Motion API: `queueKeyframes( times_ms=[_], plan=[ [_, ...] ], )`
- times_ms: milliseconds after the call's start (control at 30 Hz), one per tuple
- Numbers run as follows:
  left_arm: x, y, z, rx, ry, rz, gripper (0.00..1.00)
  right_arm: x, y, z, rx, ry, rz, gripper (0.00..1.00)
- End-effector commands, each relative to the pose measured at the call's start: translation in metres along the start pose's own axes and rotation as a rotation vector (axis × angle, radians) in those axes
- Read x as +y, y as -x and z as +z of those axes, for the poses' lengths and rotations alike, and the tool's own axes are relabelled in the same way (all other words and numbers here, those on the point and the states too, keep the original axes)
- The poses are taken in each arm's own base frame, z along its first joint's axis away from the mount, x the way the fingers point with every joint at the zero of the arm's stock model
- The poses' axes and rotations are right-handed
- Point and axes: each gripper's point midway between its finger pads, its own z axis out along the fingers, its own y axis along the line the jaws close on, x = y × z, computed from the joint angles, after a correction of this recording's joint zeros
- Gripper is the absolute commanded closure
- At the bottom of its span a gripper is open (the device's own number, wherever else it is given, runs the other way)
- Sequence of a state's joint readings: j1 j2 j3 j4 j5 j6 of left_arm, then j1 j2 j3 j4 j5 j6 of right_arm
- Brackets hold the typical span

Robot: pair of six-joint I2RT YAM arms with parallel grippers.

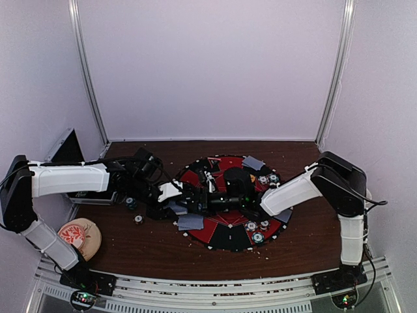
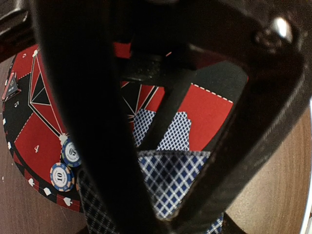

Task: Distribute texas hold em gaming equipment
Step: Pick up the poker card from the face-down deck piles.

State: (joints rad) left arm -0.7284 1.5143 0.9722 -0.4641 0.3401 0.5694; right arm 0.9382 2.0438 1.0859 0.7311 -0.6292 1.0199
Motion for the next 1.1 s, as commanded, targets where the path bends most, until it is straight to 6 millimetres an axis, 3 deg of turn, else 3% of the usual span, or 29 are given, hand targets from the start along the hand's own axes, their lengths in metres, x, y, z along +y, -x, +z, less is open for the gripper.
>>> queueKeyframes(
  times_ms=[0,433,1067],
  plan=[
    [0.003,0.015,-0.006,-0.055,0.025,0.021,0.46,0.01,0.002,0.008,0.001,0.041,0.004,0.33],
    [0.003,0.015,-0.006,-0.058,0.021,0.02,0.46,-0.003,0.002,0.022,0.02,0.01,0.035,0.46],
    [0.002,0.015,-0.006,-0.058,0.019,0.021,0.46,-0.021,-0.001,0.021,0.035,-0.078,0.031,0.63]
  ],
)
